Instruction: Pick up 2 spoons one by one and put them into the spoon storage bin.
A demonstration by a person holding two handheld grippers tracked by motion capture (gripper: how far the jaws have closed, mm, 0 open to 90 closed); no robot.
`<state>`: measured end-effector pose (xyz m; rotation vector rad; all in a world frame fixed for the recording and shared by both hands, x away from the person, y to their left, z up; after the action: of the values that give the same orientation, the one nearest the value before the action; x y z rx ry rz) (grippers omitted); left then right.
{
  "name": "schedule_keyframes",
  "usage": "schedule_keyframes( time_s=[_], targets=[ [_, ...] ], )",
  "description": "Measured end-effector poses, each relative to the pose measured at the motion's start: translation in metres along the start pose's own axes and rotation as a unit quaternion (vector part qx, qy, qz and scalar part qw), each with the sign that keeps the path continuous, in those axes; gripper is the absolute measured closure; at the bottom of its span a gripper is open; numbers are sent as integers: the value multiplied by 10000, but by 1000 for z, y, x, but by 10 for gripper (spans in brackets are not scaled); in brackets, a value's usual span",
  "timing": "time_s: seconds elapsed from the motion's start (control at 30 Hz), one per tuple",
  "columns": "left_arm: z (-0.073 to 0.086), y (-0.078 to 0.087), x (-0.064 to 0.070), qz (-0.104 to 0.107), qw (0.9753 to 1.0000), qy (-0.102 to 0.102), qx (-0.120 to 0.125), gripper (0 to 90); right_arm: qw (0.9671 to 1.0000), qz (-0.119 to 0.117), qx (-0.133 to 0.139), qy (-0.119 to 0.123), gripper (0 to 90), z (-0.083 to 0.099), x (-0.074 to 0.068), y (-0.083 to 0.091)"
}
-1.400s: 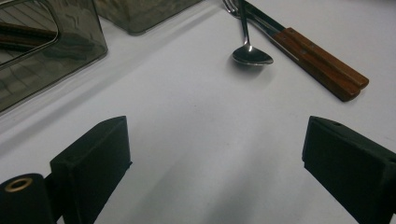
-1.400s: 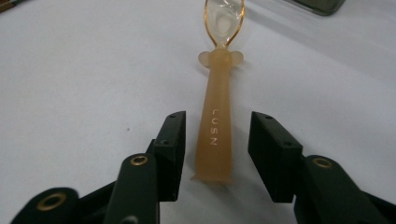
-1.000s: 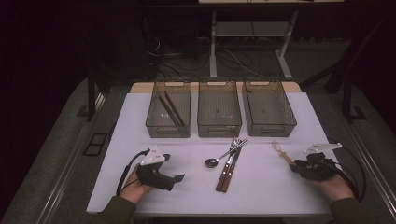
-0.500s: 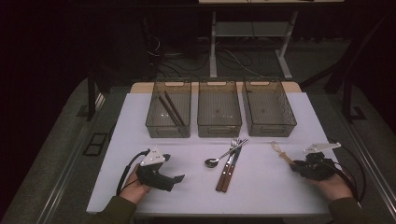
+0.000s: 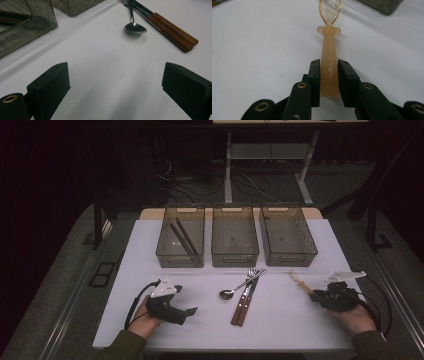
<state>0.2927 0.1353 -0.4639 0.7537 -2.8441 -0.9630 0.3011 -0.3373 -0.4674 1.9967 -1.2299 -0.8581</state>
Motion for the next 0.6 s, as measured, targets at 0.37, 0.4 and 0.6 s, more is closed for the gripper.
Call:
schedule_keyframes(
  time_s=[0.37, 0.4, 0.6],
  targets=[
    [0, 0, 0, 1, 10000, -13, -30, 64, 9994, -276, 227, 42, 730, -6, -9, 7],
    [0, 0, 0, 1, 10000, -10, -23, 63, 9992, -300, 250, 45, 730, -7, -10, 7],
    [0, 0, 0, 16, 10000, -2, -2, 64, 9986, -396, 339, 92, 730, -11, -19, 8]
  ],
)
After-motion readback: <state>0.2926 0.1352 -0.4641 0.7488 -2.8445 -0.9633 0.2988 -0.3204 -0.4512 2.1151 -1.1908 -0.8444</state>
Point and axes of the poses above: each handheld gripper's, and its own axes: y roughly backward along the jaws, z roughly out of its underside, x roughly to its right, the point moved 4 cm from there along -y, roughly forward along the jaws, and after that the axes turned 14 degrees about -y, right-handed, at the moved point
